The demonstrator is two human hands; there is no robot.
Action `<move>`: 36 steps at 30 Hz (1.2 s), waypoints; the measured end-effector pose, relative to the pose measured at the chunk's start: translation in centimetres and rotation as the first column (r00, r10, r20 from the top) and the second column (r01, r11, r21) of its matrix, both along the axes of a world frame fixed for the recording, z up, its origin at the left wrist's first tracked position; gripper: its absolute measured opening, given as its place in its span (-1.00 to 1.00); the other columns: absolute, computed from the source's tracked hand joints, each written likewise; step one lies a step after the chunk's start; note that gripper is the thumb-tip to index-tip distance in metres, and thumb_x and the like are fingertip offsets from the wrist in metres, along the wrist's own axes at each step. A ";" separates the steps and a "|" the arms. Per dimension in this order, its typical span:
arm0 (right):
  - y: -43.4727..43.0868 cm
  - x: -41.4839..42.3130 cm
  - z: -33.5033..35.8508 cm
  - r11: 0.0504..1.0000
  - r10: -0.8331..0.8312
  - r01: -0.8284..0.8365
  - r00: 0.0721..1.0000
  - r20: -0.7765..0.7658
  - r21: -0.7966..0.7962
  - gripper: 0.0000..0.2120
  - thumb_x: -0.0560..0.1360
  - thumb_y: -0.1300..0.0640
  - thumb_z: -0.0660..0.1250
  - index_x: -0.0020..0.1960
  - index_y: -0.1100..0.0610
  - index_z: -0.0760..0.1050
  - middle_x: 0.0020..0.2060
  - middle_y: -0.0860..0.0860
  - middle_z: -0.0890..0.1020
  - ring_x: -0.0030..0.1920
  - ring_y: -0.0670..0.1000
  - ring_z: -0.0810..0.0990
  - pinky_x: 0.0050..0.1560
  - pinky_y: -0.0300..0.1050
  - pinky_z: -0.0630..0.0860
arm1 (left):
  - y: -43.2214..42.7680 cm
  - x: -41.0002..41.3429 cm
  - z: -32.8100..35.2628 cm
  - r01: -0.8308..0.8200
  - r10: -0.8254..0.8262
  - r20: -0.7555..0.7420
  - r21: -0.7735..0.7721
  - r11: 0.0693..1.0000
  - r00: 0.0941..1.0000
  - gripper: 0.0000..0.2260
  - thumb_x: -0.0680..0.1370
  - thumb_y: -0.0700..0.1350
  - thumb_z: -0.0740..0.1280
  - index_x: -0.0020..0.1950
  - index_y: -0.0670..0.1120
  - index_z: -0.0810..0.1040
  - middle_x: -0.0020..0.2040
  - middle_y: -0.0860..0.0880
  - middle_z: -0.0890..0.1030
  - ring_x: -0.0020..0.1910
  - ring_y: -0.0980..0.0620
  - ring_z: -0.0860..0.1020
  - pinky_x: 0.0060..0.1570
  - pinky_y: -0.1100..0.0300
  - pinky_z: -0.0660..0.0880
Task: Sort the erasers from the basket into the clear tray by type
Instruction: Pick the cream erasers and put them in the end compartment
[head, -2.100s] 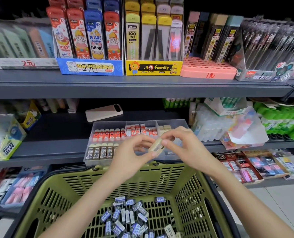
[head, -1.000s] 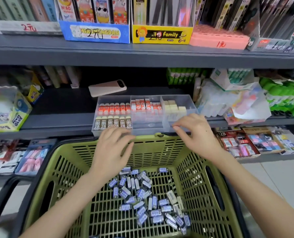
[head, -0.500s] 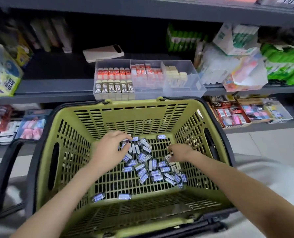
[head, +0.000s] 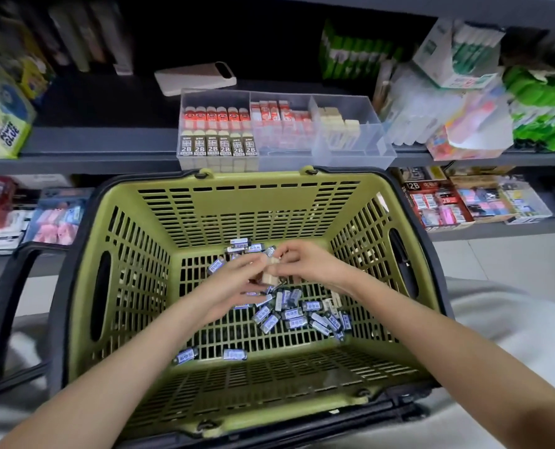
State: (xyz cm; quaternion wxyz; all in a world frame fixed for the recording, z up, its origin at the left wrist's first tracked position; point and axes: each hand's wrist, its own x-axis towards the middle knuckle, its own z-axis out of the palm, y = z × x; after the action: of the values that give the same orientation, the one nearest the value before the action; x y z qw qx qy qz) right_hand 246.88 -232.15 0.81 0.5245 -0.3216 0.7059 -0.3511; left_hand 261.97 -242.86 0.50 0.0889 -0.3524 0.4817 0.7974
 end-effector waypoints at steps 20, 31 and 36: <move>2.7 -4.6 -4.9 0.764 0.480 -0.195 0.809 -0.340 0.616 -0.78 0.42 0.32 0.38 0.03 0.18 0.45 -0.02 0.09 0.55 -0.27 -0.02 0.59 -0.38 -0.30 0.50 | -1.1 0.1 -1.3 -0.177 0.162 0.108 0.148 0.973 0.981 -0.81 0.54 -0.07 0.32 0.07 -0.15 0.57 -0.21 -0.08 0.64 -0.27 0.02 0.59 -0.22 0.13 0.57; 0.0 -0.8 0.6 0.989 0.128 -0.145 0.938 0.321 0.031 -0.76 0.43 0.36 0.37 0.06 0.17 0.56 -0.02 0.07 0.66 -0.01 -0.01 0.66 -0.02 -0.23 0.57 | 0.0 0.1 -1.3 -0.178 0.126 0.181 0.307 0.935 0.975 -0.61 0.34 0.00 0.46 0.09 -0.16 0.57 -0.13 -0.16 0.60 -0.25 -0.05 0.59 -0.37 0.19 0.56; 2.3 -3.4 -3.3 0.824 0.453 -0.244 0.825 -0.337 0.512 -0.77 0.48 0.21 0.36 0.13 0.16 0.51 0.07 0.10 0.60 -0.05 -0.01 0.59 0.05 -0.18 0.55 | -0.9 0.2 -1.1 -0.286 0.226 0.260 0.222 0.932 0.939 -0.79 0.52 -0.04 0.34 -0.08 -0.18 0.61 -0.15 -0.20 0.60 -0.31 -0.05 0.58 -0.50 0.24 0.52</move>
State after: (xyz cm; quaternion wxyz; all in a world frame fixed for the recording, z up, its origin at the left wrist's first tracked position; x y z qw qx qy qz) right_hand 243.49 -229.89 -2.48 0.4649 -0.3906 0.7945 0.0086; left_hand 262.15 -243.73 -0.57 0.0834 -0.4882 0.3105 0.8113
